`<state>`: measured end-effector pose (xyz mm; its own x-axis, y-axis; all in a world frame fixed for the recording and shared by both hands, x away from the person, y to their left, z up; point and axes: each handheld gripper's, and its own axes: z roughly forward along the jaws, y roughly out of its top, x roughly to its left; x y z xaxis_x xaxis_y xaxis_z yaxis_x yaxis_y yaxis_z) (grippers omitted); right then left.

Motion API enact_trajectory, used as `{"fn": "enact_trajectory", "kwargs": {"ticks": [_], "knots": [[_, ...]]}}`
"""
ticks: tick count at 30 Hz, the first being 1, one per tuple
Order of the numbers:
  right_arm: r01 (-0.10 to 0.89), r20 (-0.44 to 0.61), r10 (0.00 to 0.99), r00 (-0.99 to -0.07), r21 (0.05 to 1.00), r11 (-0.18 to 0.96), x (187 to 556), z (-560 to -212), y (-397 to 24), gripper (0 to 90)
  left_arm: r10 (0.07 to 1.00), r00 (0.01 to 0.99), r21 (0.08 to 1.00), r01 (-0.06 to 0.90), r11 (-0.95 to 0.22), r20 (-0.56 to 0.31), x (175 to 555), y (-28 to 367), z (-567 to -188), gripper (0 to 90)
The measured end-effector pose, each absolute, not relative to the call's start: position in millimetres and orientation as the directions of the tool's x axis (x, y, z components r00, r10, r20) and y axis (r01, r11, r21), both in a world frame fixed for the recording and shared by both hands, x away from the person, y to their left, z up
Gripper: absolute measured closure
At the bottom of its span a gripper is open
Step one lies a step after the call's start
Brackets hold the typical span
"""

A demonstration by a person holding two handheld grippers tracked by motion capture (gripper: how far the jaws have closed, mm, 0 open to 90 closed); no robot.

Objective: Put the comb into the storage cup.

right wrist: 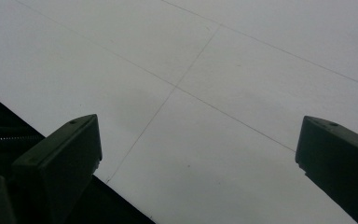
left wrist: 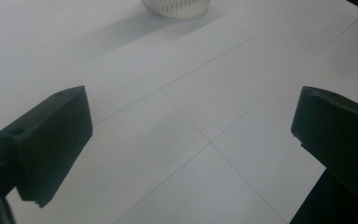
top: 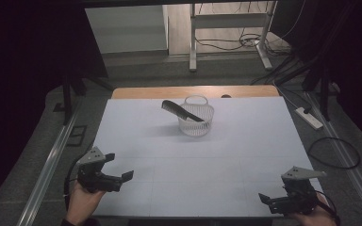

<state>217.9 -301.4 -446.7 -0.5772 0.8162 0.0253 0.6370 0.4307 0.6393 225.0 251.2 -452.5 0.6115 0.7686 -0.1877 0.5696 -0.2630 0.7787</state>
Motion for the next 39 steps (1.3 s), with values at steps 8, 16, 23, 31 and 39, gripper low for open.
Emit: {"fn": "enact_trajectory", "kwargs": {"ticks": [8, 16, 23, 31, 39], "knots": [[0.638, 0.026, 0.816, -0.577, 0.639, 0.431, 218, -447, -301, 0.9, 0.772, 0.607, 0.776, 0.575, -0.260, -0.191, 220, 253, -453, 0.0], [0.637, 0.025, 0.816, -0.577, 0.639, 0.431, 218, -447, -301, 0.9, 0.776, 0.602, 0.774, 0.577, -0.260, -0.189, 213, 256, -454, 0.0], [0.637, 0.025, 0.816, -0.577, 0.638, 0.432, 218, -447, -301, 0.9, 0.780, 0.595, 0.773, 0.582, -0.253, -0.193, 207, 260, -454, 0.0], [0.638, 0.024, 0.817, -0.577, 0.638, 0.432, 218, -447, -301, 0.9, 0.786, 0.587, 0.772, 0.586, -0.245, -0.195, 202, 264, -455, 0.0], [0.639, 0.023, 0.817, -0.576, 0.637, 0.432, 218, -447, -301, 0.9, 0.791, 0.578, 0.771, 0.591, -0.237, -0.200, 196, 268, -455, 0.0]]}}
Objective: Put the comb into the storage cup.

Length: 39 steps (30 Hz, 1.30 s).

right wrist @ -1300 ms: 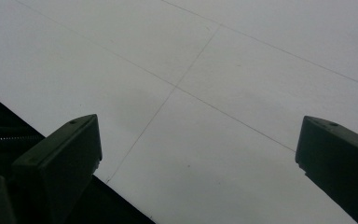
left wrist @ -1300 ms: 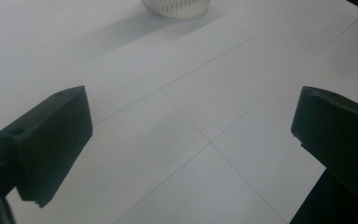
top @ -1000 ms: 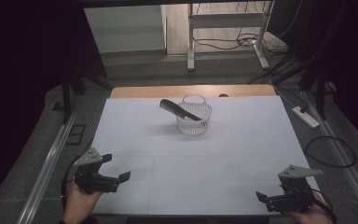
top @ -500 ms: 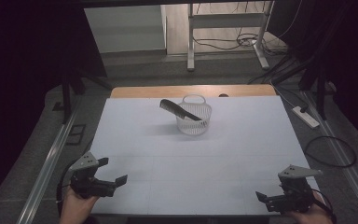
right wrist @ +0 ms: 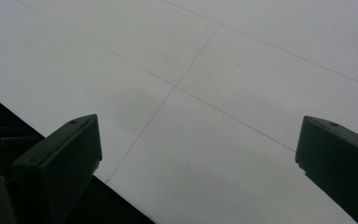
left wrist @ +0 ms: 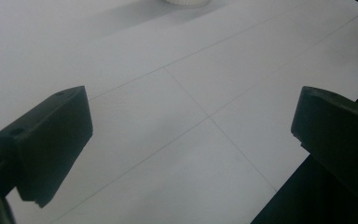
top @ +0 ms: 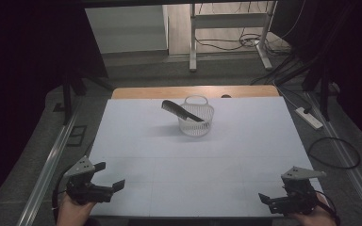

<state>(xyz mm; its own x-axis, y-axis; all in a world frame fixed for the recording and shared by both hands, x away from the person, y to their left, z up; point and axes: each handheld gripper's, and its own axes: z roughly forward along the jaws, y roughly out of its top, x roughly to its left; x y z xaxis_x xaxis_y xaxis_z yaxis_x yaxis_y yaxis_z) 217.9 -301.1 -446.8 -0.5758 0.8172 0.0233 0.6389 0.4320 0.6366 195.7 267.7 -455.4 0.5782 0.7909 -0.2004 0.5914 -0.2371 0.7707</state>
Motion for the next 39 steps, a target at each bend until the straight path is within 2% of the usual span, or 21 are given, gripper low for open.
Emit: {"fn": "enact_trajectory", "kwargs": {"ticks": [31, 39], "knots": [[0.635, 0.015, 0.816, -0.578, 0.636, 0.438, 218, -447, -301, 0.9, 0.814, 0.549, 0.751, 0.615, -0.242, -0.188, 177, 274, -459, 0.0], [0.637, 0.015, 0.815, -0.579, 0.633, 0.440, 218, -447, -300, 0.9, 0.818, 0.551, 0.729, 0.627, -0.276, -0.164, 179, 270, -460, 0.0]]}}
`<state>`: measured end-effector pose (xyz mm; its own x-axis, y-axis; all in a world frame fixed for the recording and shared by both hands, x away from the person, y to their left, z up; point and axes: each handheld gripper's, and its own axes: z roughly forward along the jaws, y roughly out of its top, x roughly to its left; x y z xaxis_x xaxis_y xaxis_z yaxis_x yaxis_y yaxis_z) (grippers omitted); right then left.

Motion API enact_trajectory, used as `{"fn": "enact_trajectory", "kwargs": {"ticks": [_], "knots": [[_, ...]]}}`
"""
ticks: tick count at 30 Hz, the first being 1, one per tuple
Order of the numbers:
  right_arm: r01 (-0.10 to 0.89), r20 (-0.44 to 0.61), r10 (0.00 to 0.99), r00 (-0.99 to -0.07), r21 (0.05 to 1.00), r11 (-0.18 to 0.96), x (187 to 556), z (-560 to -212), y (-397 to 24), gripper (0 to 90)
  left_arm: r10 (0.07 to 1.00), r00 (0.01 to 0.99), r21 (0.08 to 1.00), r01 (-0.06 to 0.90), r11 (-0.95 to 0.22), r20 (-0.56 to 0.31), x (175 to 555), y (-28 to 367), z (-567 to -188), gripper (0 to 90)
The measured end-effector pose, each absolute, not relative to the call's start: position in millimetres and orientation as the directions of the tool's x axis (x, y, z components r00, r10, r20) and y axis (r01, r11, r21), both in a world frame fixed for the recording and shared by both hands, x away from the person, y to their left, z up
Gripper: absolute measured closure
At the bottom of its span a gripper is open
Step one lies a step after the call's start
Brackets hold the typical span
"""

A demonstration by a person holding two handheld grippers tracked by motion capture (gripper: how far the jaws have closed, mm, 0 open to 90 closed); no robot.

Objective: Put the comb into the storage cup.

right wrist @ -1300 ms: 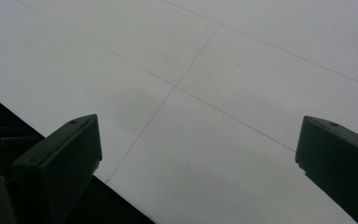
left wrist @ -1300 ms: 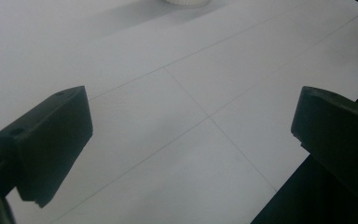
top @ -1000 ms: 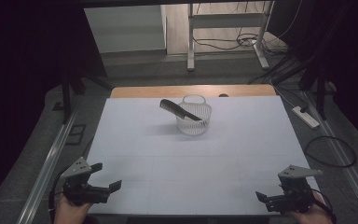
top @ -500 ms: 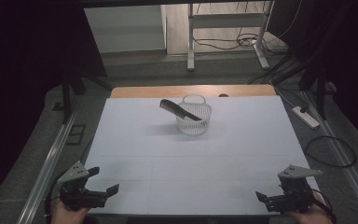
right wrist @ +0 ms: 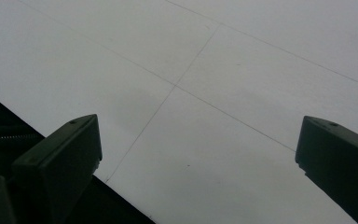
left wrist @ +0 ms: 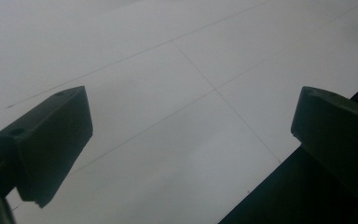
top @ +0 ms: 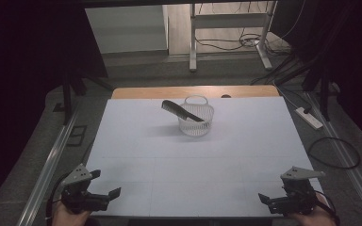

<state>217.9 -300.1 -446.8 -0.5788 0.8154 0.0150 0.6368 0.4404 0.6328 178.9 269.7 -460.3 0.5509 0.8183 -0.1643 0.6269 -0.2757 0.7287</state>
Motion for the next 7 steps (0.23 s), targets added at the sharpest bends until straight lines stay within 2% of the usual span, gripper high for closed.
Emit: {"fn": "enact_trajectory", "kwargs": {"ticks": [7], "knots": [[0.636, 0.012, 0.814, -0.580, 0.631, 0.444, 218.1, -447.0, -299.5, 0.9, 0.820, 0.549, 0.716, 0.637, -0.286, -0.161, 180.4, 268.1, -460.7, 0.0]]}}
